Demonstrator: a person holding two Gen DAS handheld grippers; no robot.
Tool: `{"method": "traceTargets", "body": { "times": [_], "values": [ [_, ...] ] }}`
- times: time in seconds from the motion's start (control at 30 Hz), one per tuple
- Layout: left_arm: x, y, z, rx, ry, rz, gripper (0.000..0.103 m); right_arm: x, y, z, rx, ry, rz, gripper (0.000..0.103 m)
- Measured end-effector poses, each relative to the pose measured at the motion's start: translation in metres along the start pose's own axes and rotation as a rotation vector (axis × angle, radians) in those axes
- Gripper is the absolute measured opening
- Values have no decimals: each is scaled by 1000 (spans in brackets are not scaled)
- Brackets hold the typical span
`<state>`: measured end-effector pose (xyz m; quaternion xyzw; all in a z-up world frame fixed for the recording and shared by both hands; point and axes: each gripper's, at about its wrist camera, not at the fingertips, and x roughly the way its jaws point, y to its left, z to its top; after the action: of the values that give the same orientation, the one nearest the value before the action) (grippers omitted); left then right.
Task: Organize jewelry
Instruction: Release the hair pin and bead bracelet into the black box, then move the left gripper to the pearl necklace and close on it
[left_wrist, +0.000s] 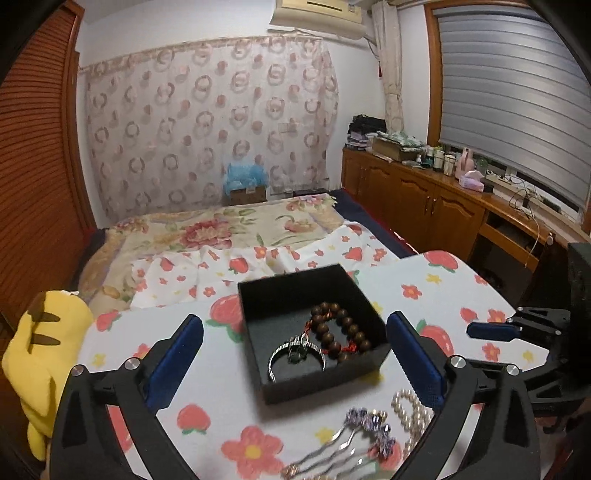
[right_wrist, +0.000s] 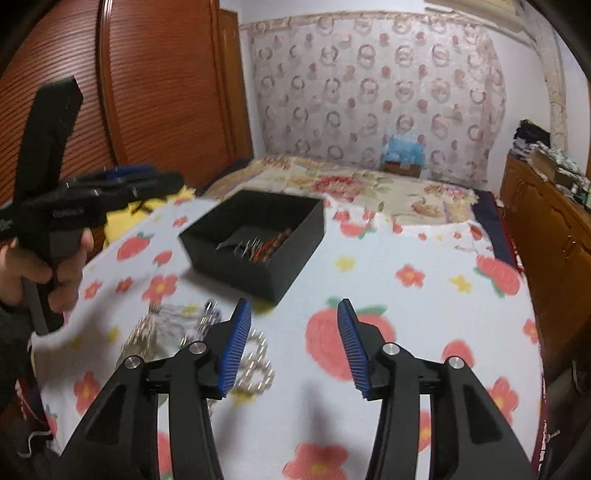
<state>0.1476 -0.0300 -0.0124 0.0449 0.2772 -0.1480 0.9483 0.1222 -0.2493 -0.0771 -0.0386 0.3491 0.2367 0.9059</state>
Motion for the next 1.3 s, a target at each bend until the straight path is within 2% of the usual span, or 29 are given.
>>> {"method": "traceTargets", "body": {
  "times": [0.13, 0.27, 0.37, 0.47, 0.63, 0.7, 0.77, 0.87, 0.93, 1.1, 1.23, 1.3],
  "values": [
    [-14, 3, -19, 2, 13, -21, 96, 12, 13, -12, -42, 64, -6, 50],
    [-21, 3, -43, 24, 59, -29, 96, 28, 18, -22, -61, 122, -21, 38],
    [-23, 2, -60, 45, 107, -49, 96, 35, 17, -23, -56, 137, -25, 38],
    [-23, 3, -77, 67, 155, -38, 96, 40, 17, -23, -56, 151, -38, 38],
    [-27, 10, -100, 59, 198, -46, 95, 48, 15, -21, -56, 180, -51, 38],
    [-29, 14, -106, 48, 213, -56, 86, 49, 15, -19, -63, 188, -63, 38],
    [-28, 16, -111, 32, 234, -66, 70, 51, 16, -17, -71, 197, -95, 37],
    [-27, 22, -120, 0, 268, -87, 52, 55, 14, -16, -68, 203, -124, 35],
    [-26, 24, -123, -15, 283, -95, 44, 57, 12, -15, -56, 205, -126, 35],
    [-22, 28, -121, -54, 299, -125, 36, 58, 10, -16, -60, 190, -123, 33],
    [-14, 26, -115, -56, 313, -120, 29, 58, 7, -17, -44, 188, -108, 34],
    [-8, 24, -115, -48, 328, -103, 23, 58, 8, -17, -51, 188, -114, 34]
  ]
}}
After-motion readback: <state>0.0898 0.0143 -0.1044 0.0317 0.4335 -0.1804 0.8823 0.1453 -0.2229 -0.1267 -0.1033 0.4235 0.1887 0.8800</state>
